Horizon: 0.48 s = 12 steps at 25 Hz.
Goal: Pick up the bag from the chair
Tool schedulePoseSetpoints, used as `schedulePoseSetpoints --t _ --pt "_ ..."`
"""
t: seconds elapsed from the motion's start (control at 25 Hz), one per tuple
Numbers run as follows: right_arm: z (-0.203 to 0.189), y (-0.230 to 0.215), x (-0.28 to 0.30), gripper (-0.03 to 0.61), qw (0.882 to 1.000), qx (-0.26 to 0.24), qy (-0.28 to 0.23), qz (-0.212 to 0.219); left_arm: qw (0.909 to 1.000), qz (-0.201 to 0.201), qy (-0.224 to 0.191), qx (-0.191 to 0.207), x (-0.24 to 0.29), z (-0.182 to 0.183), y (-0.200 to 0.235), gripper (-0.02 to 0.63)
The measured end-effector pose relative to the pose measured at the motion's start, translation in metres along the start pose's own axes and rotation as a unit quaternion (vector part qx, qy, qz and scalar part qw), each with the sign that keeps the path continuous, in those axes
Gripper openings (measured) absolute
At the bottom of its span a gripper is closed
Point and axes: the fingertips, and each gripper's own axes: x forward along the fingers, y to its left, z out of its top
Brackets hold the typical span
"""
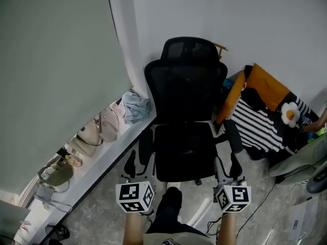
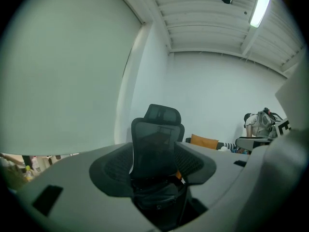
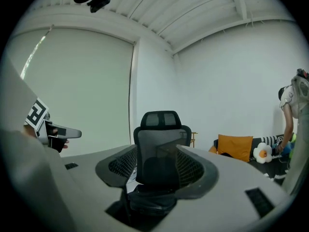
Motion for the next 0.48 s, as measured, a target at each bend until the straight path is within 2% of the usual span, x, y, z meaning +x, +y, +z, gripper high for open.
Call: schedulePoseSetpoints --t 0.48 --pt "0.012 -0.034 0.175 0.264 0.999 -0.016 0.03 0.002 0.9991 -0.008 0.036 -0.018 0.177 0.012 0.032 0.272"
